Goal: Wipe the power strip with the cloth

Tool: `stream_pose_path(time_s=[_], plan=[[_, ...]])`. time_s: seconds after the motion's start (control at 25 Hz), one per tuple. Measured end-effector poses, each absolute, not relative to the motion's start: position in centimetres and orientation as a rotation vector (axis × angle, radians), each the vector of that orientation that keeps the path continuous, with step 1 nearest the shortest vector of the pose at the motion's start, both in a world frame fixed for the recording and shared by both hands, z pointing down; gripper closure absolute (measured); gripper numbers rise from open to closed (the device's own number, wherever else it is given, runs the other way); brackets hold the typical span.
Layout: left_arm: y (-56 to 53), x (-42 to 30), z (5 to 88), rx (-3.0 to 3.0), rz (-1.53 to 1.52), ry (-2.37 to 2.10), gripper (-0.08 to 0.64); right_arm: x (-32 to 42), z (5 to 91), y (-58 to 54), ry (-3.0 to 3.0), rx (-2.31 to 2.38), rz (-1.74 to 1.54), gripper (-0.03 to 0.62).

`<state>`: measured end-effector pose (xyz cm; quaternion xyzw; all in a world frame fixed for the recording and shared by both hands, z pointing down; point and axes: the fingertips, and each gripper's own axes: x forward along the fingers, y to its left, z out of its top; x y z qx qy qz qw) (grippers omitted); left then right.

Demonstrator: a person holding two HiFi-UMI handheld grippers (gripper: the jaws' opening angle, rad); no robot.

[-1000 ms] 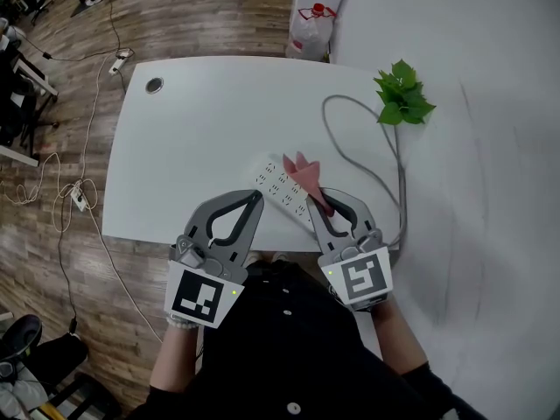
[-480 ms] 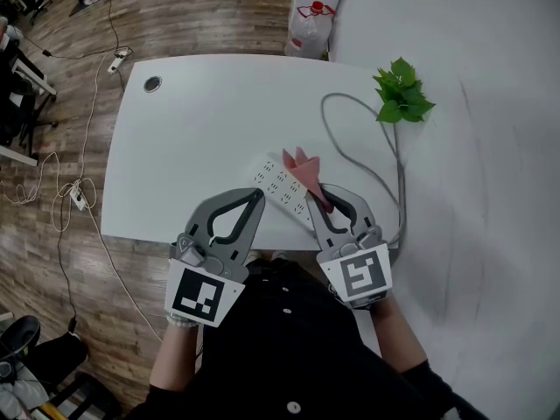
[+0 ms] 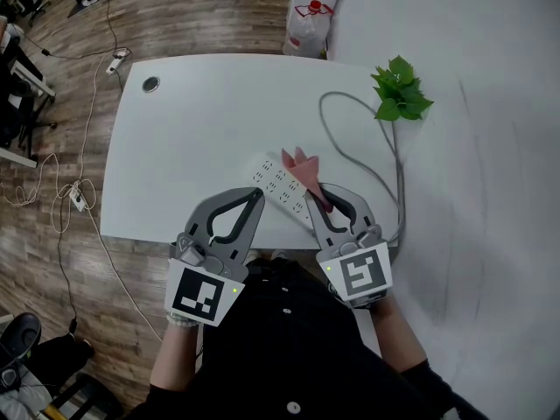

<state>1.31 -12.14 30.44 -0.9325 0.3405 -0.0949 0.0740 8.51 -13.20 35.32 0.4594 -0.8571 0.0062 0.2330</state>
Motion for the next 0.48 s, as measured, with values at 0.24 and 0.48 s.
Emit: stream_pose_path(time_s=[0.24,0.48], plan=[[-12.11,1.50,30.29,-2.803,-0.276,1.013,0.546,8.47,35.20,-13.06,-2.349,1.261,0.012,0.538],[-11.86,1.49,30.43,-2.806,-0.285,1.012,0.546,8.53,35.24,-12.85,-2.346,1.262,0.008,0.538]])
